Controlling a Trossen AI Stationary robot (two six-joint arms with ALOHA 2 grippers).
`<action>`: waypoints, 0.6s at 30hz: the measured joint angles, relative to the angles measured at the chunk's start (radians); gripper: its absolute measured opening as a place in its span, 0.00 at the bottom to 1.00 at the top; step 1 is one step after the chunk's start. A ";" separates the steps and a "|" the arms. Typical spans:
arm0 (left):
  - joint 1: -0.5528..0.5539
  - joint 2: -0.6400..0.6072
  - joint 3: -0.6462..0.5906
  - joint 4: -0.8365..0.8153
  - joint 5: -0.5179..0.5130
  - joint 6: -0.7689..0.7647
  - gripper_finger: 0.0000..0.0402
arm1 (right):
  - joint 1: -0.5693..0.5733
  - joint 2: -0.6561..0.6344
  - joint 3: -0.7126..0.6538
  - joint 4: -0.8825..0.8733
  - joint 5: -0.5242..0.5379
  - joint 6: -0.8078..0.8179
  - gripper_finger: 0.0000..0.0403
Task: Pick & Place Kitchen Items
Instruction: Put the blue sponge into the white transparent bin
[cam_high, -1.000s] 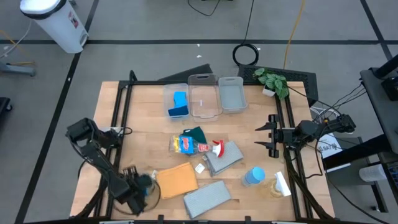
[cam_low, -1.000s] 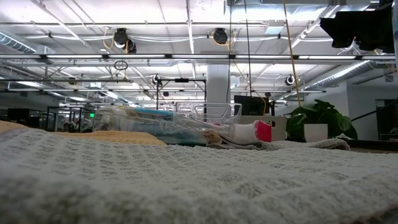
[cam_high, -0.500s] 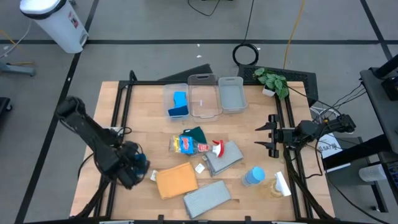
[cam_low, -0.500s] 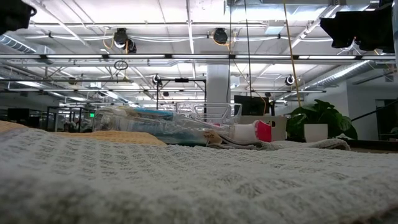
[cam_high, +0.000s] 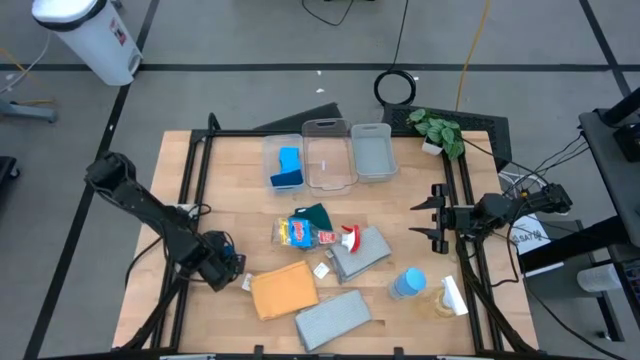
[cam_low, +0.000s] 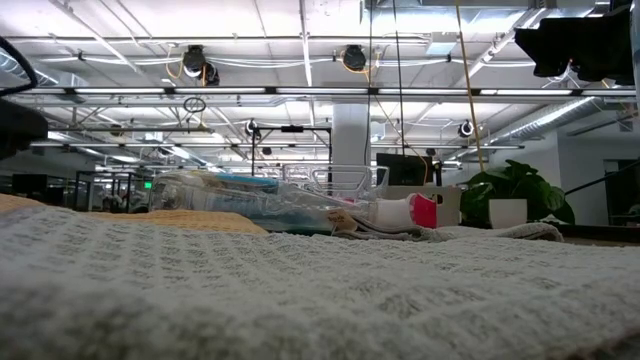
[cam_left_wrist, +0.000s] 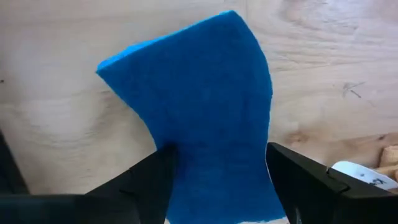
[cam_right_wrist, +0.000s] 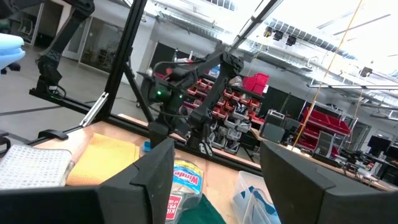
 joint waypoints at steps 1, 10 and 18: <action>0.006 0.000 -0.011 0.007 0.005 0.008 0.64 | 0.000 0.000 0.000 0.000 0.000 0.000 0.52; 0.044 -0.001 -0.029 0.042 0.031 0.100 0.62 | 0.000 0.000 0.000 0.000 0.000 0.000 0.51; 0.046 0.001 -0.032 0.047 0.032 0.139 0.34 | 0.000 0.000 0.000 0.000 0.000 0.000 0.52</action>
